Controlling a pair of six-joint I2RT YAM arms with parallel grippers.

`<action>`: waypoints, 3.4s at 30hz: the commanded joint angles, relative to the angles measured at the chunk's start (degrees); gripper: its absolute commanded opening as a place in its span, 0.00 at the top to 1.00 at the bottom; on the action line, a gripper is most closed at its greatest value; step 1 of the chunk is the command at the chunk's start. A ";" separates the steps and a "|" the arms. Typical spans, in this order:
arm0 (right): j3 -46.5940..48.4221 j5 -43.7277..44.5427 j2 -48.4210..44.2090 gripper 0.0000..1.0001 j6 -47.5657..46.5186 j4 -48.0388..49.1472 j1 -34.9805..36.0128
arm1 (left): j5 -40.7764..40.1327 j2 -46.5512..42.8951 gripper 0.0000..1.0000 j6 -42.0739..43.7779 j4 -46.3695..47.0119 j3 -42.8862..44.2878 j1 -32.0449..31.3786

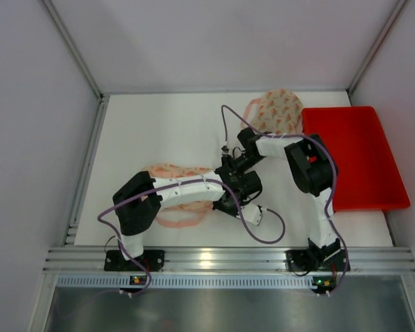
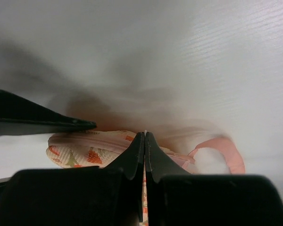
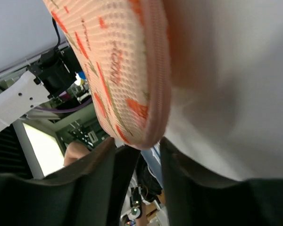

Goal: Place the bra in the laundry bag and zip it closed
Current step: Zip the zipper on the laundry bag.

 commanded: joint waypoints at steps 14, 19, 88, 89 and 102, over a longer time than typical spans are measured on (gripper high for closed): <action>11.85 -0.20 5.84 1.00 -5.92 -6.62 -0.98 | 3.75 -8.25 1.00 -0.67 0.66 -10.73 -3.39; 16.77 1.91 8.48 1.00 -10.48 -10.75 -1.86 | 7.00 -11.68 1.00 -2.16 -0.74 -14.71 -5.06; 8.80 -3.09 -2.59 0.43 -6.73 -10.25 -4.24 | 6.74 -10.02 1.00 -2.96 2.86 -6.45 2.58; 7.73 -4.14 -2.76 0.43 -4.72 -8.67 -3.54 | 6.56 -9.84 1.00 -2.61 2.86 -5.67 2.93; 13.25 -5.47 5.66 0.83 -3.73 -7.25 3.68 | 8.84 -11.42 1.00 -1.99 2.77 -5.30 2.41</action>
